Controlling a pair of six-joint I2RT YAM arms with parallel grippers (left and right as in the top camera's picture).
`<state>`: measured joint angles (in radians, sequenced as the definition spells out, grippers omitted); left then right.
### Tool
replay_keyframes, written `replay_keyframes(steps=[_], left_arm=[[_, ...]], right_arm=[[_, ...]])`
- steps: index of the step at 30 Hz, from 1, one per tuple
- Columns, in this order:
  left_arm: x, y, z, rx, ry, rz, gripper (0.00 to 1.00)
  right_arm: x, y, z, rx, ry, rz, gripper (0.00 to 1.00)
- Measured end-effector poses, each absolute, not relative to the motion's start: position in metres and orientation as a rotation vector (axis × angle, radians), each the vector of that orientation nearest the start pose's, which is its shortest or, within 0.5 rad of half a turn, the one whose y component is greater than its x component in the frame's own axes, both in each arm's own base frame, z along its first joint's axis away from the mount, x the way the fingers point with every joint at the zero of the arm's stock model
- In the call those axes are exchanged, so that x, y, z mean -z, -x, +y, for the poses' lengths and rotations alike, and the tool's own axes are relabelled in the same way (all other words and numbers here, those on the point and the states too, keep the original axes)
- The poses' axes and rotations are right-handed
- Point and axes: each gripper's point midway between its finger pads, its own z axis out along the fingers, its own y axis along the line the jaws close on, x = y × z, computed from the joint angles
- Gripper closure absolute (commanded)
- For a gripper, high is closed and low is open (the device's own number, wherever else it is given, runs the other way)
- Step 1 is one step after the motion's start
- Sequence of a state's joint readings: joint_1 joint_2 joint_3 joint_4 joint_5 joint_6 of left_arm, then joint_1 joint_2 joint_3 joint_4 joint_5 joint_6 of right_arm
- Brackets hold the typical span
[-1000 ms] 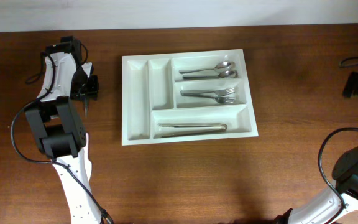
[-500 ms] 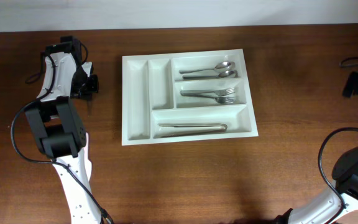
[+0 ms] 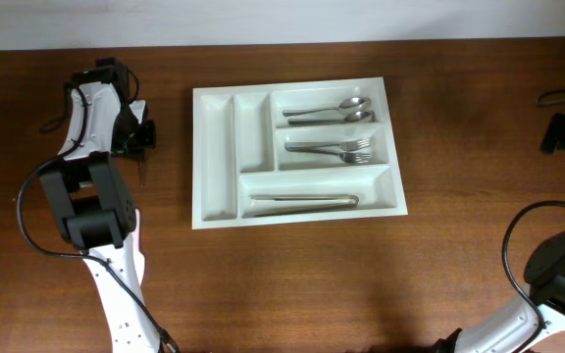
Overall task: Pack container
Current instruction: 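Lift the spoon and carry it over the tray's left compartment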
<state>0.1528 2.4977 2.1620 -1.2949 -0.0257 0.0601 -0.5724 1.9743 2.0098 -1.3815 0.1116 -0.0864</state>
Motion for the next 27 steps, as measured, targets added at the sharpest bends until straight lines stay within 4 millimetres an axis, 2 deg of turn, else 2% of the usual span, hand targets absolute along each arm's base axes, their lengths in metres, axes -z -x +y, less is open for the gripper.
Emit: replay_keyframes(steps=[4,9,12,15,18,23,27], left_arm=[[-0.018,-0.459,0.073,-0.029,0.14,3.217,0.98],[-0.073,-0.478,0.063,-0.036,0.098,3.131,0.98],[-0.104,-0.486,0.043,0.011,0.05,3.072,0.98],[-0.126,-0.488,0.018,0.078,-0.008,3.037,0.98],[-0.133,-0.481,-0.006,0.124,-0.037,3.053,0.98],[-0.135,-0.479,-0.045,0.221,-0.092,3.053,0.98],[-0.135,-0.476,-0.069,0.248,-0.121,3.056,0.98]], right_arm=[[-0.186,-0.343,-0.244,0.264,-0.729,2.862,0.01],[-0.186,-0.343,-0.244,0.264,-0.729,2.862,0.01],[-0.186,-0.343,-0.244,0.264,-0.73,2.862,0.01],[-0.186,-0.343,-0.244,0.264,-0.73,2.862,0.01],[-0.186,-0.343,-0.244,0.264,-0.729,2.862,0.02],[-0.186,-0.343,-0.244,0.264,-0.729,2.862,0.01],[-0.186,-0.343,-0.244,0.264,-0.729,2.862,0.01]])
